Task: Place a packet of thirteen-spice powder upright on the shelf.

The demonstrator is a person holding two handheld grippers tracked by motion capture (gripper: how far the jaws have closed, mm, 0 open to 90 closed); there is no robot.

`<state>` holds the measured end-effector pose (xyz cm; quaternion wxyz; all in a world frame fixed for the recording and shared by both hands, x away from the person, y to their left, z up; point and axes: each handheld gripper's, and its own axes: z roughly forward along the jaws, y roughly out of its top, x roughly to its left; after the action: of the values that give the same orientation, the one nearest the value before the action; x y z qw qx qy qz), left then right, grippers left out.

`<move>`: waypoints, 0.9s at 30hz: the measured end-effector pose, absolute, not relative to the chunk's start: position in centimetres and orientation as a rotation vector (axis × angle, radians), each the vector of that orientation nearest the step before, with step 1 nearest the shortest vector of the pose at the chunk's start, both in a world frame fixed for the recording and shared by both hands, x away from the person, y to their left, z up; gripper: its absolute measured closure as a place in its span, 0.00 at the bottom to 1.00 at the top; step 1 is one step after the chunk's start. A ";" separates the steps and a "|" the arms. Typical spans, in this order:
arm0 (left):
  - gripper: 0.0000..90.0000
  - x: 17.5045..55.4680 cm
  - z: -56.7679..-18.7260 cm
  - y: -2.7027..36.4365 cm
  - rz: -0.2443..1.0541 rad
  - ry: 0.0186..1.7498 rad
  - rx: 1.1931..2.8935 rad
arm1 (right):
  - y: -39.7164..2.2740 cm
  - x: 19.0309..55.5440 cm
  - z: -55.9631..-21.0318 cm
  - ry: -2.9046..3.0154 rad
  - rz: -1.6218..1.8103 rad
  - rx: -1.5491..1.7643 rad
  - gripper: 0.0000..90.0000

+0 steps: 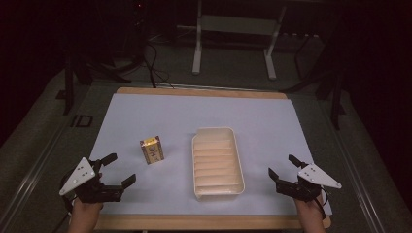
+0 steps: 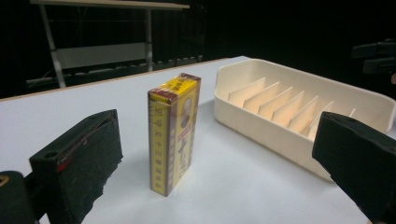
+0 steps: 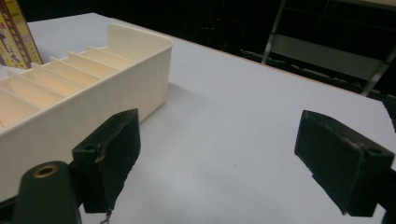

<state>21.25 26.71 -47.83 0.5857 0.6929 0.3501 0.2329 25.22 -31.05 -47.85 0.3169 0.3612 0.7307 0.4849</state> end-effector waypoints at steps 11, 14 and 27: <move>0.02 22.3 -47.4 26.3 0.475 0.779 1.647 | -31.1 25.3 -48.0 1.927 1.280 0.964 0.16; 0.02 22.5 -46.9 26.1 0.442 0.747 1.651 | -31.1 25.3 -48.0 1.927 1.286 0.964 0.16; 0.02 24.0 -46.0 26.1 0.282 0.747 1.843 | -30.6 25.5 -48.3 1.967 1.279 0.955 0.16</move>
<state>24.02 26.06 -45.95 0.5367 0.7742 0.3138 0.1186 25.48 -30.57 -48.25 0.2997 0.3597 0.7407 0.4818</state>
